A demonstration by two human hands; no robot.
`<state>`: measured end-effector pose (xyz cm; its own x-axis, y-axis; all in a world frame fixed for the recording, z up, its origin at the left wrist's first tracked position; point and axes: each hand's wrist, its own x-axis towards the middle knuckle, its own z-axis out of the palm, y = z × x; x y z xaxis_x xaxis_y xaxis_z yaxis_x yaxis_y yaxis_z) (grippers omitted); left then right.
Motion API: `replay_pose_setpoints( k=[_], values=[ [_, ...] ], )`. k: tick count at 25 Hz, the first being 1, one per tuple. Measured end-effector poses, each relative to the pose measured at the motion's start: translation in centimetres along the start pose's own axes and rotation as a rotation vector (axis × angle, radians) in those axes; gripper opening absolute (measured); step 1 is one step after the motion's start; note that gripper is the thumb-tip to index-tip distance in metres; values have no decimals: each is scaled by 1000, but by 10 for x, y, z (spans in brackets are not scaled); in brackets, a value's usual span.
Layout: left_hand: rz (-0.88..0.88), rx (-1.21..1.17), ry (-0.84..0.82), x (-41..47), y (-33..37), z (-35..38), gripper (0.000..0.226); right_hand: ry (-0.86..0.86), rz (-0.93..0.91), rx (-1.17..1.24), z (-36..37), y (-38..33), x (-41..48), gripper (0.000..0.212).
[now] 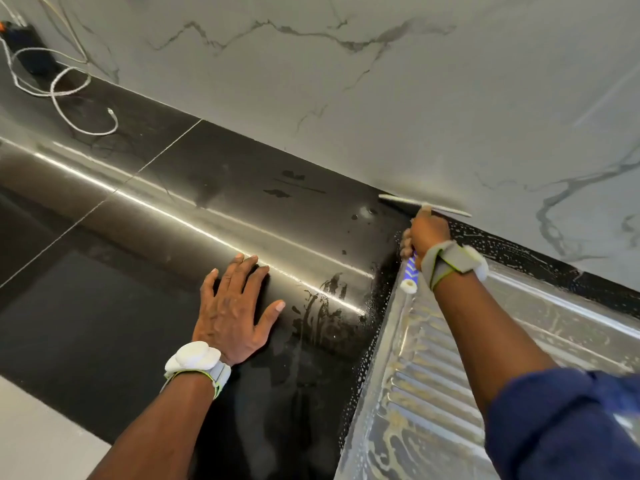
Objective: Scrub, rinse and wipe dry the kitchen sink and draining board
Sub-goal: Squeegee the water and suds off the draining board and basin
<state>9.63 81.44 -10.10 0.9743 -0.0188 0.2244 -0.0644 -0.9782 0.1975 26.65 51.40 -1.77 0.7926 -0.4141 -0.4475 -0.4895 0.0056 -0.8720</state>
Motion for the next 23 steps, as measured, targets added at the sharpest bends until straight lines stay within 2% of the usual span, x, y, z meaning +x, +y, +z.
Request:
replay_pose_setpoints(
  k=[2, 4, 5, 7, 8, 10, 11, 13, 23],
  values=[
    [28, -21, -3, 2, -1, 1, 70, 38, 115, 111, 3, -9, 16, 51],
    [38, -29, -6, 3, -3, 1, 68, 13, 160, 87, -1, -11, 29, 45],
    [44, -33, -11, 5, -3, 1, 67, 17, 141, 15, -4, -11, 32, 40],
    [78, -54, -30, 5, -4, -1, 66, 62, 72, -285, -13, 1, 32, 34],
    [81, -74, -28, 4, -5, -1, 66, 102, 40, -410, -15, 11, 29, 37],
    [71, -105, -23, 3, -5, -2, 65, 192, 17, -468, -10, 36, 10, 54],
    [76, -110, -37, 1, -6, -3, 64, 262, 21, -478, -5, 48, -12, 63],
    [91, -110, -63, -2, -6, -3, 62, 331, 40, -563, 0, 69, -54, 67],
    [148, -207, -112, -4, -10, -8, 60, 360, 94, -748, -12, 155, -267, 61]
  ],
)
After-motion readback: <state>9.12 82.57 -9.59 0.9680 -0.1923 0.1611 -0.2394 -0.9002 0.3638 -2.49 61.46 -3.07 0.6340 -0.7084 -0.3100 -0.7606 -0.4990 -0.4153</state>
